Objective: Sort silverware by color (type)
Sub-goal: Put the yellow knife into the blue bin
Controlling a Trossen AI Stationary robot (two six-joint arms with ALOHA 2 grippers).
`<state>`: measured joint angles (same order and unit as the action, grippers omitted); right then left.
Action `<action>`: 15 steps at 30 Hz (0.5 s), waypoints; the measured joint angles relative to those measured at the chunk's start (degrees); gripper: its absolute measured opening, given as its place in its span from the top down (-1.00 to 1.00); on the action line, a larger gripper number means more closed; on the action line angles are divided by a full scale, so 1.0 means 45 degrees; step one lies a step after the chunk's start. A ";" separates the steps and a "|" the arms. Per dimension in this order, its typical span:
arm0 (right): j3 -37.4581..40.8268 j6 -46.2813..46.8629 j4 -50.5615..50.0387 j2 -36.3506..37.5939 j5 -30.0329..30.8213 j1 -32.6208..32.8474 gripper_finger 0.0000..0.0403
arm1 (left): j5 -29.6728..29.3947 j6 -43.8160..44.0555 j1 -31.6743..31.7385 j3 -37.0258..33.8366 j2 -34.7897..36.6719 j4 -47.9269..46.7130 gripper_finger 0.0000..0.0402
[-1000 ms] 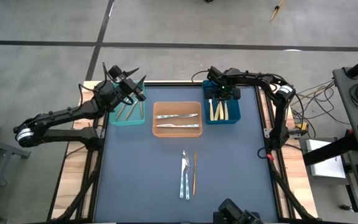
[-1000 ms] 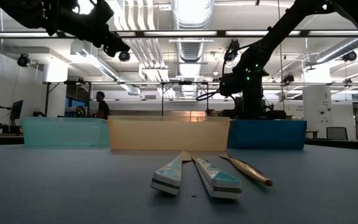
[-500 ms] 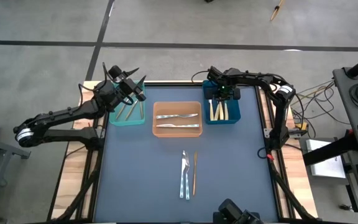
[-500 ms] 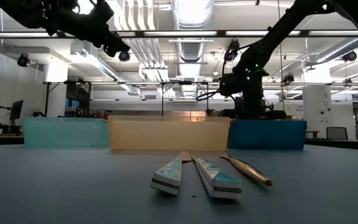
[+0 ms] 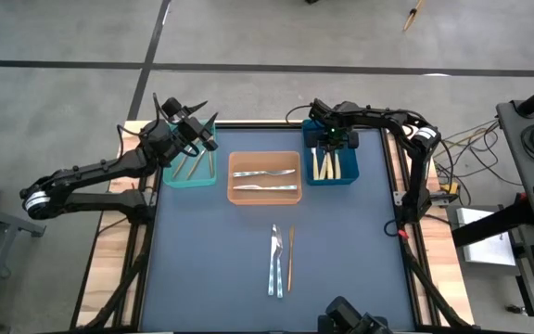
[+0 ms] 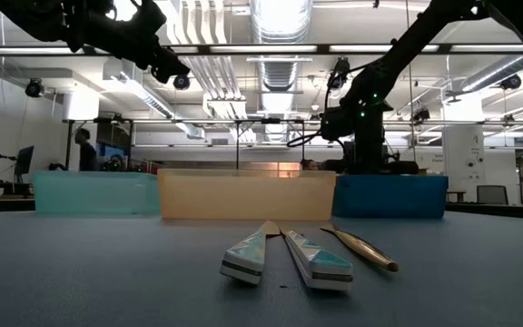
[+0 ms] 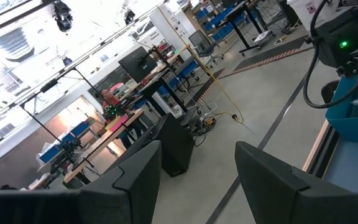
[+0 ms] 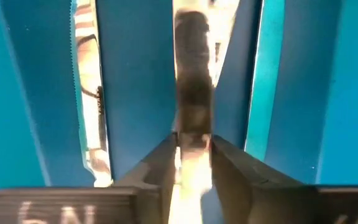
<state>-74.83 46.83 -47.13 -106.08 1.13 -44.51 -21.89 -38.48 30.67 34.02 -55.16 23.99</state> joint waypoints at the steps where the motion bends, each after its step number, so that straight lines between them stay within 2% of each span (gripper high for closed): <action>1: 0.0000 0.0000 0.0003 0.0000 0.0003 0.0000 0.51 | 0.0000 -0.0002 0.0000 0.0000 0.0000 0.0000 0.07; 6: 0.0000 -0.0005 0.0004 0.0000 0.0003 0.0000 0.26 | -0.0005 0.0000 0.0000 0.0000 0.0000 0.0000 0.07; 15: -0.0208 -0.0097 -0.0074 0.0063 0.0003 0.0000 0.29 | 0.0000 0.0000 0.0000 0.0000 0.0000 0.0000 0.07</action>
<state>-75.76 46.39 -47.46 -105.80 1.15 -44.51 -21.89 -38.48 30.68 34.02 -55.16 23.99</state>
